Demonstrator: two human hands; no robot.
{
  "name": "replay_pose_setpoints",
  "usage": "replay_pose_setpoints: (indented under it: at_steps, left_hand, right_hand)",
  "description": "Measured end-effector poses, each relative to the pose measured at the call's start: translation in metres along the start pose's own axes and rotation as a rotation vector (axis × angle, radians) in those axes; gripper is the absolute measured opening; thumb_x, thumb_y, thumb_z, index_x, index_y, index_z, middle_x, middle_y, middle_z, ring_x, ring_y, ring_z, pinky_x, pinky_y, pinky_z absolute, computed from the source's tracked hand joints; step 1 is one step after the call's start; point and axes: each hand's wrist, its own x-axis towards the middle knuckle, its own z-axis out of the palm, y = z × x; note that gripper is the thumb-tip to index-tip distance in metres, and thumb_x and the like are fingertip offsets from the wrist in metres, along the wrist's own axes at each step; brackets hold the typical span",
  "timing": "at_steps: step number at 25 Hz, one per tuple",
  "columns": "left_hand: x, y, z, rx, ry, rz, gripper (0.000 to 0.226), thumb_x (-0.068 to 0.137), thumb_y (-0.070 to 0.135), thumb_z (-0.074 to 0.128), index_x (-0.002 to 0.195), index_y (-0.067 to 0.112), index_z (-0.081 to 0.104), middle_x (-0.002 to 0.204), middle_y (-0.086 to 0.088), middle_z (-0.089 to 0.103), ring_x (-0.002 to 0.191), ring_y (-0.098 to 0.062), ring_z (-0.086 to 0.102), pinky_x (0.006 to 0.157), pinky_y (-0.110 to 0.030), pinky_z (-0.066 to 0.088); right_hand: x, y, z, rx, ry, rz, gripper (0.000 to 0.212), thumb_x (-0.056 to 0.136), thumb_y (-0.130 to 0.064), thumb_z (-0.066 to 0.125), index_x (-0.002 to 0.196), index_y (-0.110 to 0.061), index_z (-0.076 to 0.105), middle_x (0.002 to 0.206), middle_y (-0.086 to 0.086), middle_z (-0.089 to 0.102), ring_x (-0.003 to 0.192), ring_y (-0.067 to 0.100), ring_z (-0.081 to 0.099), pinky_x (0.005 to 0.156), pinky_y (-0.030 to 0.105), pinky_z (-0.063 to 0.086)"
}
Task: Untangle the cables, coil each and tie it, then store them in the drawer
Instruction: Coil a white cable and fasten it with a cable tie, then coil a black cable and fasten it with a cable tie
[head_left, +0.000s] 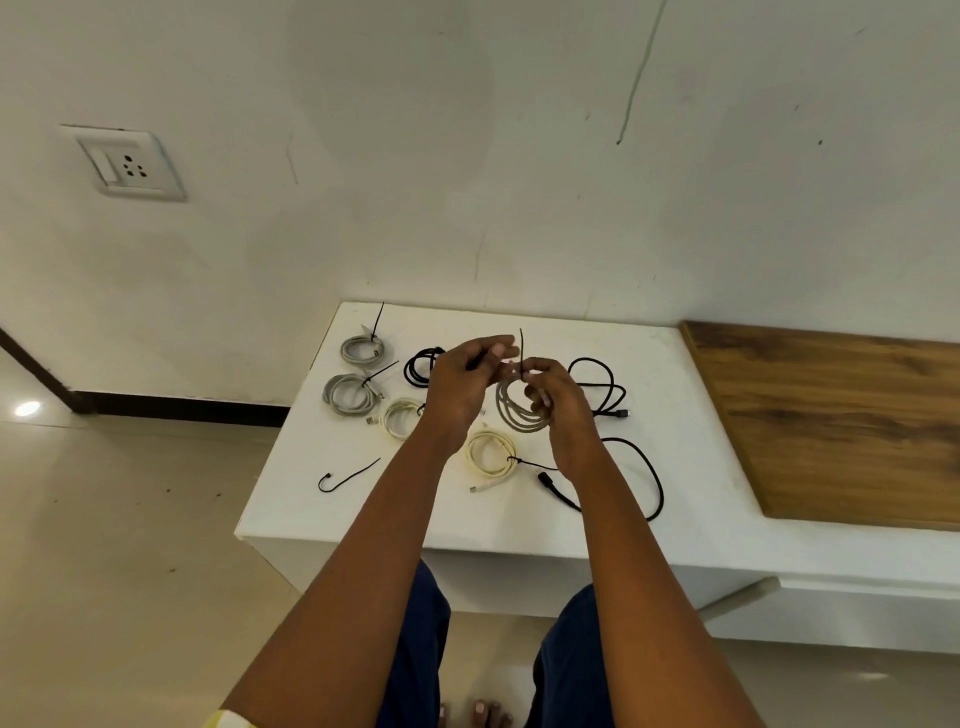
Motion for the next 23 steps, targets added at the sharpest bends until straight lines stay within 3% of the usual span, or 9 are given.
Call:
replay_pose_setpoints:
  at_steps: [3,6,8,12,15,17,20,23]
  left_hand:
    - [0.011,-0.011,-0.003,0.080,0.075,-0.152,0.027,0.099,0.022,0.046,0.119,0.009,0.058,0.102,0.000,0.062,0.075,-0.007,0.055,0.075,-0.021,0.049]
    - [0.011,-0.020,-0.002,0.072,-0.053,-0.404,0.029,0.096,0.038,0.049,0.106,0.013,0.059,0.097,-0.001,0.062,0.075,-0.014,0.058,0.075,-0.029,0.053]
    - [0.012,-0.023,-0.001,-0.020,-0.110,-0.464,0.025,0.094,0.034,0.055,0.100,0.011,0.062,0.092,-0.004,0.065,0.073,-0.017,0.061,0.071,-0.028,0.054]
    - [0.024,-0.036,0.003,-0.021,0.028,-0.395,0.024,0.091,0.009,0.060,0.112,-0.003,0.061,0.100,-0.015,0.064,0.071,-0.018,0.063,0.075,-0.023,0.055]
    - [0.033,-0.047,0.007,0.046,0.121,-0.352,0.026,0.090,0.012,0.063,0.109,-0.006,0.063,0.094,-0.014,0.065,0.068,-0.015,0.064,0.076,-0.023,0.056]
    - [0.039,-0.055,0.012,0.103,0.167,-0.324,0.029,0.090,0.015,0.062,0.111,-0.006,0.062,0.098,-0.016,0.067,0.066,-0.015,0.064,0.081,-0.028,0.056]
    - [0.046,-0.064,0.018,0.161,0.188,-0.335,0.033,0.092,0.018,0.060,0.115,-0.005,0.059,0.106,-0.018,0.067,0.076,-0.021,0.066,0.078,-0.029,0.052]
    - [0.048,-0.068,0.021,0.247,0.148,-0.358,0.026,0.093,0.016,0.057,0.112,-0.001,0.060,0.102,-0.019,0.070,0.083,-0.018,0.065,0.069,-0.027,0.045]
  right_hand:
    - [0.010,0.000,-0.005,0.326,0.086,0.071,0.029,0.085,0.003,0.034,0.089,-0.012,0.058,0.081,0.001,0.056,0.061,0.007,0.038,0.055,0.020,0.025]
    - [0.020,0.005,-0.008,0.559,0.107,0.196,0.023,0.085,0.003,0.031,0.084,-0.008,0.051,0.071,0.004,0.044,0.056,0.011,0.031,0.057,0.021,0.027]
    - [0.026,0.009,-0.007,0.587,0.096,0.249,0.020,0.087,0.001,0.031,0.080,-0.008,0.048,0.068,0.005,0.039,0.054,0.013,0.031,0.059,0.022,0.031]
    - [0.042,0.019,-0.004,0.374,0.210,0.241,0.017,0.090,0.001,0.038,0.091,-0.002,0.054,0.080,0.010,0.049,0.062,0.018,0.047,0.063,0.027,0.045]
    - [0.054,0.031,-0.006,0.102,0.290,0.218,0.025,0.091,0.000,0.049,0.115,0.001,0.057,0.100,0.016,0.058,0.078,0.019,0.055,0.070,0.029,0.052]
    - [0.061,0.040,-0.010,-0.002,0.334,0.199,0.029,0.088,0.002,0.057,0.117,0.004,0.057,0.109,0.020,0.062,0.087,0.023,0.059,0.077,0.032,0.053]
    - [0.070,0.047,-0.016,-0.040,0.361,0.184,0.029,0.087,0.005,0.058,0.115,0.008,0.058,0.110,0.024,0.062,0.085,0.023,0.060,0.082,0.030,0.052]
    - [0.074,0.050,-0.021,-0.140,0.335,0.200,0.027,0.088,0.008,0.051,0.114,0.008,0.060,0.100,0.019,0.062,0.077,0.019,0.058,0.082,0.030,0.052]
